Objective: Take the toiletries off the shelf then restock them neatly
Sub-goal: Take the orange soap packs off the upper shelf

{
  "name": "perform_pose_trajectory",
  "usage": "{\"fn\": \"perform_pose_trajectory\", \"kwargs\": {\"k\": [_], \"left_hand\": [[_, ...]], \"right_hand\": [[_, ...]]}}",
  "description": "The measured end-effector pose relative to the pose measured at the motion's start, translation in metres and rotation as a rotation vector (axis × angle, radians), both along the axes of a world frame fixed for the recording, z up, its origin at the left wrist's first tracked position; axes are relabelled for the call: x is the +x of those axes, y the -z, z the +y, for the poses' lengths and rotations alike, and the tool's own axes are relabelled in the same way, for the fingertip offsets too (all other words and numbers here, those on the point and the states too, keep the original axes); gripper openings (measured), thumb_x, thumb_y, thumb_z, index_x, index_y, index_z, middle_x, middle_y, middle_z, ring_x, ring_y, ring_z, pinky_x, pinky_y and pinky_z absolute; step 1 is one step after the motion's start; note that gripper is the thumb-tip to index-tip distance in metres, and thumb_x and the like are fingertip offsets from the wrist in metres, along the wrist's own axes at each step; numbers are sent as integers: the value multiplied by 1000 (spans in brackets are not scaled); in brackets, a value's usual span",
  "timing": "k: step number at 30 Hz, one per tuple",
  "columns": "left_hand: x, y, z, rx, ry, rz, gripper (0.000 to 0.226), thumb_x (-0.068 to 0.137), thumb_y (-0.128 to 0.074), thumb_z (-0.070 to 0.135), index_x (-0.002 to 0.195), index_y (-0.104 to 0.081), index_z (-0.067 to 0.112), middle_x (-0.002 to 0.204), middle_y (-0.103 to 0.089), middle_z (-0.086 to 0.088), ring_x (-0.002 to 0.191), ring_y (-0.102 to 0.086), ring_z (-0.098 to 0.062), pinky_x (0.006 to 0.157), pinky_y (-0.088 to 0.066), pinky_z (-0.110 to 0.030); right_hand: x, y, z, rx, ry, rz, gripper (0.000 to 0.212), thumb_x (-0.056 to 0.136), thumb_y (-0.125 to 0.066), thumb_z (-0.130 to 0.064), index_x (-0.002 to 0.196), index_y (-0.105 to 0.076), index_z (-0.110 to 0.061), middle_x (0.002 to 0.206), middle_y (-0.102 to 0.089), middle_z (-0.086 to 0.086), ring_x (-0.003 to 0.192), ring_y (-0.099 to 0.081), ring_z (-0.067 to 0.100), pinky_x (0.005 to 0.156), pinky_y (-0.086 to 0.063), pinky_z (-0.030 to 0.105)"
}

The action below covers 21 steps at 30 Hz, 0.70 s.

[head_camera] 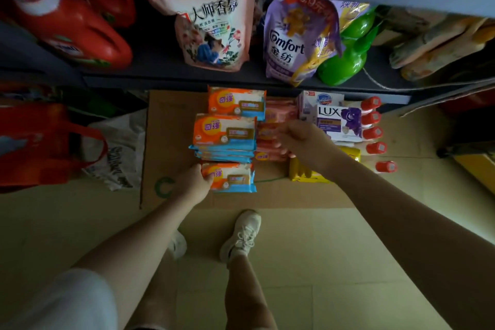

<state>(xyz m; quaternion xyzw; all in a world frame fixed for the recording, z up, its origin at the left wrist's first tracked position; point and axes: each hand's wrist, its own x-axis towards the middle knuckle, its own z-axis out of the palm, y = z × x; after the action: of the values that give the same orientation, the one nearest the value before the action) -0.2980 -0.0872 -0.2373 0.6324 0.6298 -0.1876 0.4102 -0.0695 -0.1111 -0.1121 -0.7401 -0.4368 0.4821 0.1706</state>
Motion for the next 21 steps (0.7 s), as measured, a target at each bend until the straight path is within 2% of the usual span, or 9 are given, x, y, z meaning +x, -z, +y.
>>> {"fn": "perform_pose_trajectory", "kwargs": {"k": [1, 3, 4, 6, 8, 11, 14, 17, 21], "left_hand": [[-4, -4, 3, -46, 6, -38, 26, 95, -48, 30, 106, -55, 8, 96, -63, -10, 79, -60, -24, 55, -42, -29], [-12, -22, 8, -89, -38, -131, 24, 94, -51, 23, 107, -58, 4, 101, -64, -14, 89, -61, -26, 68, -46, -32], [-17, -38, 11, -68, -44, -159, 23, 94, -51, 20, 109, -58, 4, 103, -64, -13, 92, -60, -24, 72, -45, -31], [-27, -77, 26, 34, 33, -186, 21, 94, -51, 23, 109, -58, 11, 96, -62, -2, 87, -58, -16, 69, -43, -27], [-35, -122, 47, 226, 117, -244, 21, 92, -53, 26, 109, -60, 16, 90, -61, 4, 82, -59, -13, 70, -49, -29], [-45, -193, 88, 699, 169, -424, 21, 90, -52, 20, 105, -63, 11, 94, -60, -1, 69, -57, -10, 64, -49, -29], [-50, -255, 135, 1120, 241, -499, 31, 86, -43, 24, 104, -63, 8, 105, -60, -7, 85, -57, -14, 74, -47, -29], [-51, -290, 182, 1432, 435, -372, 30, 83, -48, 17, 107, -63, 5, 106, -62, -12, 94, -58, -25, 74, -49, -36], [-45, -308, 236, 1552, 583, -227, 43, 85, -45, 28, 117, -56, 1, 118, -59, -17, 102, -57, -32, 80, -47, -39]], "right_hand": [[0, -9, 4, 29, -3, 7, 18, 92, -52, -17, 77, -59, -22, 78, -65, 2, 71, -57, 13, 73, -48, 35], [-3, -32, 11, 89, 18, 46, 13, 92, -52, -14, 82, -62, -15, 78, -66, 5, 69, -58, 11, 72, -48, 32], [-5, -44, 15, 124, 33, 73, 14, 92, -52, -13, 82, -61, -18, 76, -66, 0, 66, -58, 8, 70, -48, 29], [-10, -69, 27, 217, 46, 96, 18, 92, -53, -12, 82, -59, -26, 75, -65, -9, 66, -59, 4, 69, -49, 29], [-20, -95, 44, 331, 49, 121, 22, 92, -53, -10, 83, -59, -29, 78, -66, -9, 70, -61, 4, 72, -50, 30], [-37, -135, 75, 471, 69, 130, 24, 93, -50, -10, 83, -59, -30, 81, -65, -5, 73, -61, 6, 72, -50, 29], [-51, -169, 113, 628, 73, 109, 34, 94, -42, -3, 83, -57, -31, 80, -61, -9, 73, -58, 5, 72, -48, 25], [-55, -191, 145, 781, 93, 35, 35, 92, -38, 3, 85, -57, -25, 87, -58, -11, 81, -56, 5, 80, -45, 21], [-54, -192, 184, 820, 136, -85, 32, 91, -40, 5, 89, -58, -22, 90, -58, -15, 80, -53, -9, 75, -39, 6]]}}
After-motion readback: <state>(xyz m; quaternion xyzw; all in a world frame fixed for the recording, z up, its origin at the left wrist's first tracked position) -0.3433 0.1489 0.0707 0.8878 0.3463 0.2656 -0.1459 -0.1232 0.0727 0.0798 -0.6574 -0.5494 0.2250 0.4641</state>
